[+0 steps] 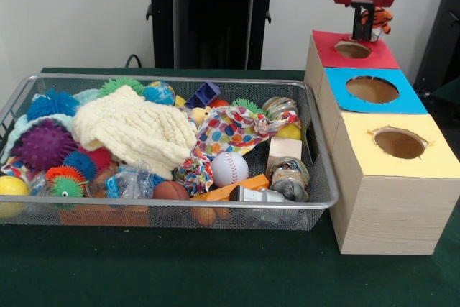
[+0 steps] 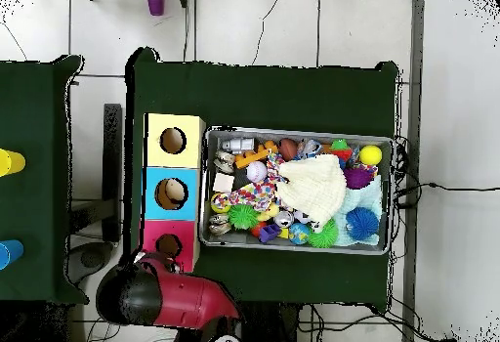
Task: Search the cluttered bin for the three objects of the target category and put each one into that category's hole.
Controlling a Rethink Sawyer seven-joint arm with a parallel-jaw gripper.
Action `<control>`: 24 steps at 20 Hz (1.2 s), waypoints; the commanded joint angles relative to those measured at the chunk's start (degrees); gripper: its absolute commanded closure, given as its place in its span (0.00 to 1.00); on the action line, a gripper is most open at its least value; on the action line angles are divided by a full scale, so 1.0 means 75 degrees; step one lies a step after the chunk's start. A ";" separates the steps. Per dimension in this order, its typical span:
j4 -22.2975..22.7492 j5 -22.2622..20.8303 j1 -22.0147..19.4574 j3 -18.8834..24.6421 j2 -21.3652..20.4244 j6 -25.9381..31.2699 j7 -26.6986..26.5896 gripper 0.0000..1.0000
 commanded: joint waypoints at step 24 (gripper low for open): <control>-0.1372 0.0237 0.0038 -0.0600 0.0120 0.1026 0.1416 1.00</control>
